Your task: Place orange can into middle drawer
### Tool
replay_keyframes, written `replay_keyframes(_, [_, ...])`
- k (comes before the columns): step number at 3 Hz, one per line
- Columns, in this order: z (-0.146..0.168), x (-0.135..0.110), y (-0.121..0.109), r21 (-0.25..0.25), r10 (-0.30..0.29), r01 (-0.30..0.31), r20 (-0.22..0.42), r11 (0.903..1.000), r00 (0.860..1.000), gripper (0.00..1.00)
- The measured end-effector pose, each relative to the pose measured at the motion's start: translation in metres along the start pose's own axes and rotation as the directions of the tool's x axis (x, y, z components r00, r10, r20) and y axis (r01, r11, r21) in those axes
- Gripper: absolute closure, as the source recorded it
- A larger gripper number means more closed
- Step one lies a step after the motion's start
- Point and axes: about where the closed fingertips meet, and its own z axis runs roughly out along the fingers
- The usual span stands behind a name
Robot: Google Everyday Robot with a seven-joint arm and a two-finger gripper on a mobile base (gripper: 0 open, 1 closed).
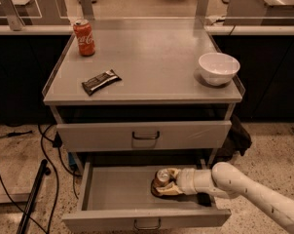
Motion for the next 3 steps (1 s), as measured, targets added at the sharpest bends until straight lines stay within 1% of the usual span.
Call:
replay_keyframes(1, [0.0168, 0.0138, 0.0017, -0.013, 0.015, -0.014, 0.025, 0.9998, 1.0, 1.0])
replay_keyframes(2, [0.0212, 0.0166, 0.0034, -0.016, 0.014, -0.014, 0.03, 0.9998, 0.999, 1.0])
replay_keyframes(3, [0.0212, 0.0166, 0.0034, -0.016, 0.014, -0.014, 0.03, 0.9998, 0.999, 0.81])
